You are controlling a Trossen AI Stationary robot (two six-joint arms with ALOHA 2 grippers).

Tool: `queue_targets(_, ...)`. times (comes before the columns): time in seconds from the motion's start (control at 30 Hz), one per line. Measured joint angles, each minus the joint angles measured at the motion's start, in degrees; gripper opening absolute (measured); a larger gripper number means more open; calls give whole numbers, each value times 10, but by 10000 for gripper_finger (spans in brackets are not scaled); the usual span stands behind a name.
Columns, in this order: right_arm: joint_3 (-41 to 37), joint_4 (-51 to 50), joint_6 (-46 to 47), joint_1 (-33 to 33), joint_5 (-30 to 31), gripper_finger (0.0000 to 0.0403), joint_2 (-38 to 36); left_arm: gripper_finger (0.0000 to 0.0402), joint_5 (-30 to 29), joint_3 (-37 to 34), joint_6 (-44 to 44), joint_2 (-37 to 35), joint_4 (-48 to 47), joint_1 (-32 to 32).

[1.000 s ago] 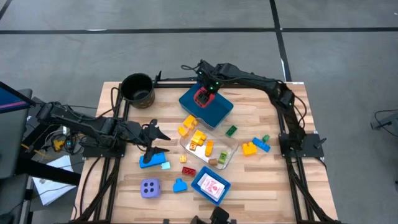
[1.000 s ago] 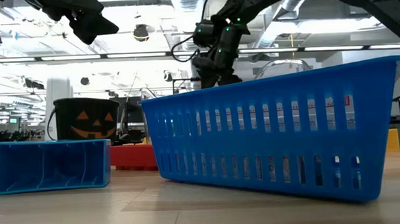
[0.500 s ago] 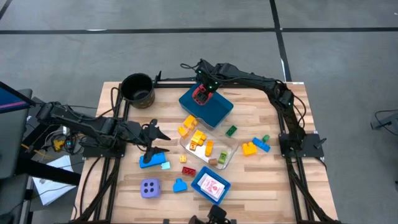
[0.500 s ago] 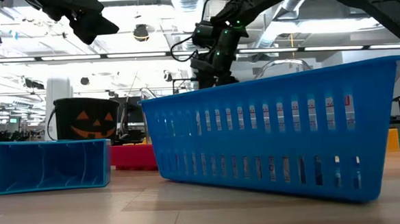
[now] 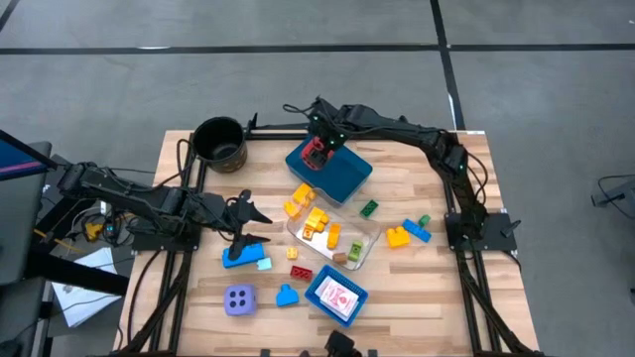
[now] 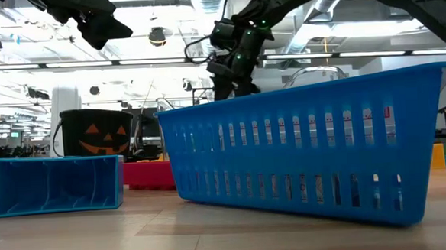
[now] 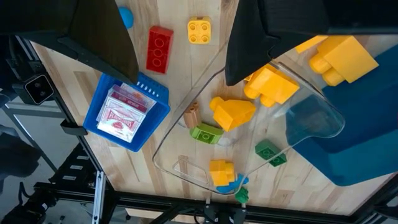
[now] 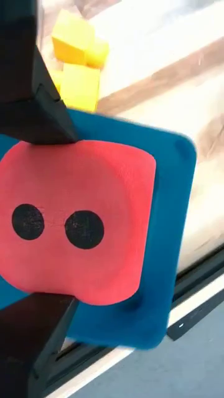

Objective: Pick & Place Toys
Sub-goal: Put the red dice into the ocean blue bin, then put the green game piece block into the transparent bin

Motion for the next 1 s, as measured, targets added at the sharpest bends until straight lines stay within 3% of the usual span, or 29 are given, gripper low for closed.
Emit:
queue_targets(0.17, 0, 2, -27, 15, 0, 373, 0, 237, 0, 0, 0, 0, 0, 0)
queue_targets(0.5, 0, -6, -1, 1, 0, 397, 0, 237, 0, 0, -2, 0, 0, 0)
queue_targets(0.87, 0, -41, -6, -18, -23, 399, -1, 237, 0, 0, -2, 0, 0, 0)
queue_targets(1.0, -1, -66, 30, -22, -19, 397, -7, 237, 0, 0, -2, 0, 0, 0)
